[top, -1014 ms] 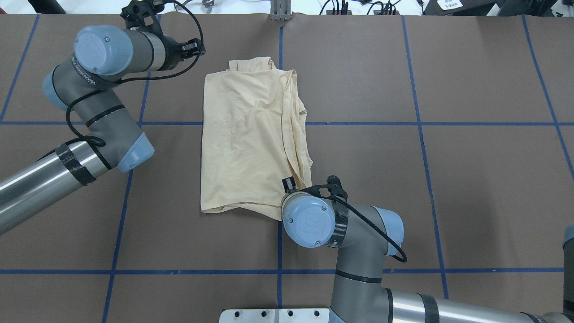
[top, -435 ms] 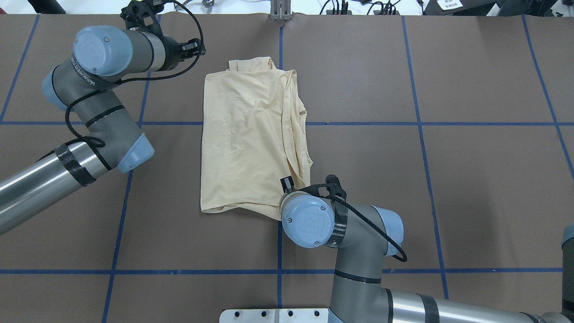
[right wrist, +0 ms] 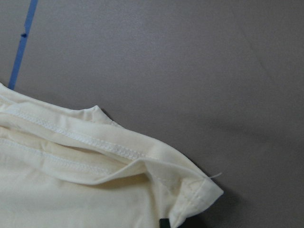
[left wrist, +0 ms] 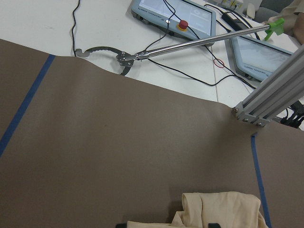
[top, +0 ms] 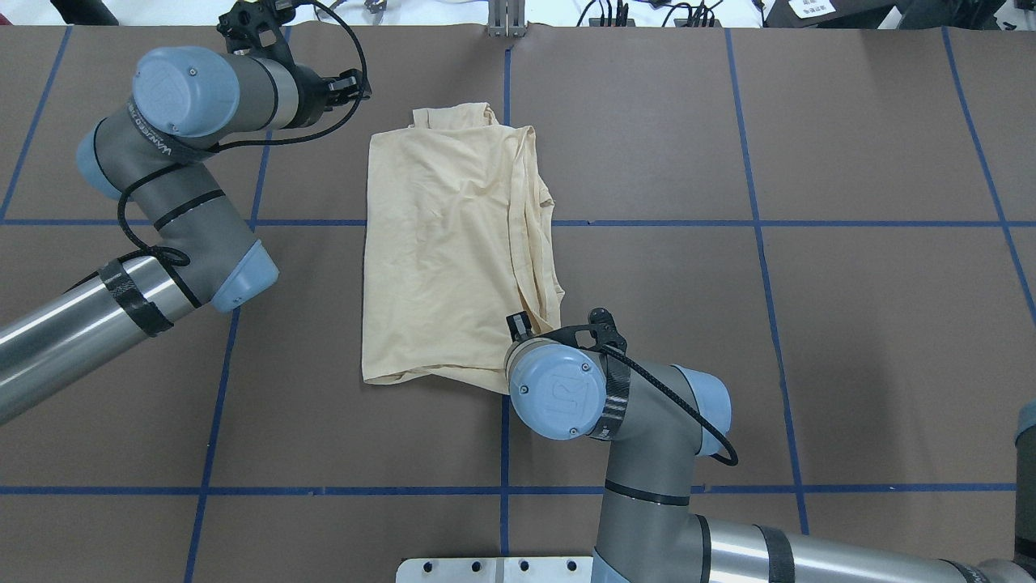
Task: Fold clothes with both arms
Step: 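Move the left gripper down to the shirt's near corner beside the right gripper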
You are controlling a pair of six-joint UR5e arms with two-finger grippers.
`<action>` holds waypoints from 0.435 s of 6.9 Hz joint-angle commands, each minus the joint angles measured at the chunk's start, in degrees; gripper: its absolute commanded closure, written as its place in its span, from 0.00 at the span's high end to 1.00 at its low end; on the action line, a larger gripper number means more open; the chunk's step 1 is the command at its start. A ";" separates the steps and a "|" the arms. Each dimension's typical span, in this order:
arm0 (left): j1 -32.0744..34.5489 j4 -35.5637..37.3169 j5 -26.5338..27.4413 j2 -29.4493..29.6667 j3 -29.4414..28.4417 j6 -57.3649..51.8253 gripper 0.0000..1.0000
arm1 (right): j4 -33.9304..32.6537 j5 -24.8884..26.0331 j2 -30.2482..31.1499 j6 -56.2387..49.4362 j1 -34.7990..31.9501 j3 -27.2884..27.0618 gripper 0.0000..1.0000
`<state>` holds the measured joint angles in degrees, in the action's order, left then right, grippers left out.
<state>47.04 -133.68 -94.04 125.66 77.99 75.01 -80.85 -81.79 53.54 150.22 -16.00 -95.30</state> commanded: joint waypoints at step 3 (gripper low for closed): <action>-6.66 0.00 -2.98 -9.34 13.45 16.22 0.65 | -0.01 -0.12 0.16 -0.10 -0.26 -1.28 0.00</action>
<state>44.19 -133.68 -95.82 120.32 85.57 83.32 -80.86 -81.91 53.54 150.12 -16.25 -96.01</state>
